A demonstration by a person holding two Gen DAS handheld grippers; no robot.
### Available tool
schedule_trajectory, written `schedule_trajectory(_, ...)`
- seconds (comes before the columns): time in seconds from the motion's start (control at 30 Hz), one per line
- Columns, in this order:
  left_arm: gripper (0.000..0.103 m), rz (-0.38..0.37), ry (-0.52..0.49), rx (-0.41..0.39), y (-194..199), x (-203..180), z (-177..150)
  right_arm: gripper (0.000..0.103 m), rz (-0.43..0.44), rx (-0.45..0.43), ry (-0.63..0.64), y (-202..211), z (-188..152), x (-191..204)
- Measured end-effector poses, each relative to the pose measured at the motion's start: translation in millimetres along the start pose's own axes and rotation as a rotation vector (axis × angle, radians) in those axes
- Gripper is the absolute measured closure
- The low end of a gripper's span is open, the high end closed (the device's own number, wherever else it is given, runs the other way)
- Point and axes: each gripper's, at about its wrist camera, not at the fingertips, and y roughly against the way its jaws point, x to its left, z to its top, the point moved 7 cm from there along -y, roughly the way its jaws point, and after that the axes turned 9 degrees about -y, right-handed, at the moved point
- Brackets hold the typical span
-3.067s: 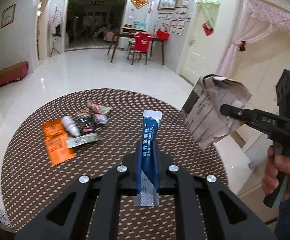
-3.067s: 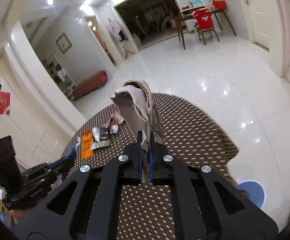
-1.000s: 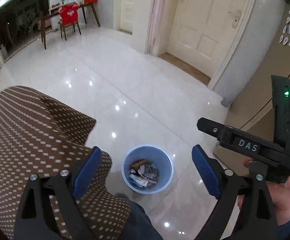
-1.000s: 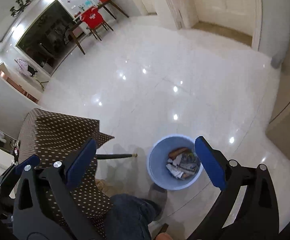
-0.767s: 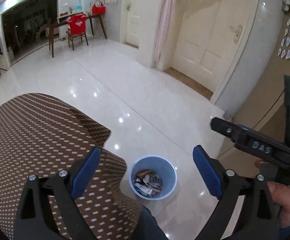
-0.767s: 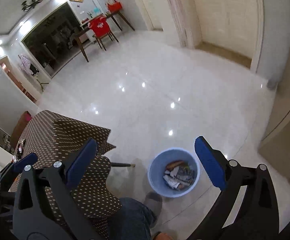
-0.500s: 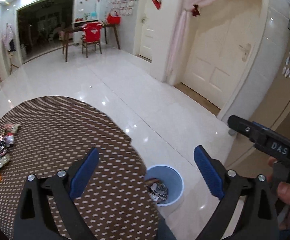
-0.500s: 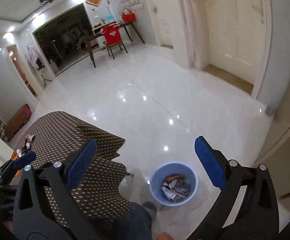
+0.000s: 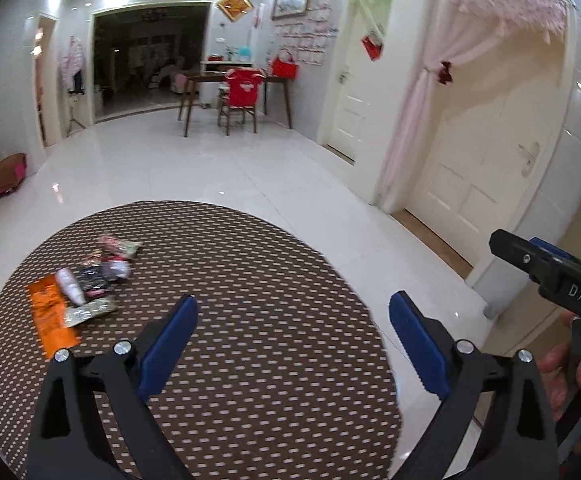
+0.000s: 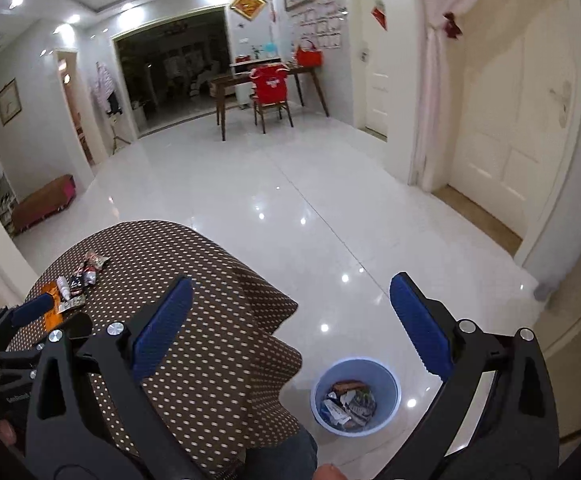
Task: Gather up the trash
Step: 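Return both tools to the table above the remaining wrappers, then grasp the orange snack bag with the left tool while the right tool grasps the black snack pack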
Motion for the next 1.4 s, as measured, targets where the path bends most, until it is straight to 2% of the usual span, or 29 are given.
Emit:
schedule_trajectory(0.3, 0.008, 0.113, 0.121, -0.009, 29, 85, -26, 0.006, 0.058, 0.008, 0.111, -10, -9, 74)
schedule_trajectory(0.6, 0.009, 0.268, 0.282, 0.057, 41, 203, -86, 0.006, 0.158, 0.137, 0.234, -59, -53, 171)
schedule_trajectory(0.73, 0.009, 0.330, 0.323, 0.090, 37, 247, -102, 0.006, 0.201, 0.208, 0.269, -87, -77, 209)
schedule_trajectory(0.83, 0.009, 0.346, 0.332, 0.118, 25, 273, -107, 0.006, 0.233, 0.251, 0.289, -103, -95, 232)
schedule_trajectory(1.03, 0.009, 0.351, 0.317, 0.178, -13, 298, -103, 0.006, 0.264, 0.319, 0.309, -133, -116, 261)
schedule_trajectory(1.3, 0.009, 0.343, 0.287, 0.270, -60, 303, -95, 0.006, 0.309, 0.353, 0.302, -161, -120, 285)
schedule_trajectory(1.37, 0.017, 0.347, 0.287, 0.267, -66, 306, -94, 0.006, 0.326, 0.359, 0.297, -165, -118, 292)
schedule_trajectory(1.4, 0.026, 0.351, 0.281, 0.266, -67, 306, -92, 0.006, 0.335, 0.363, 0.294, -167, -117, 295)
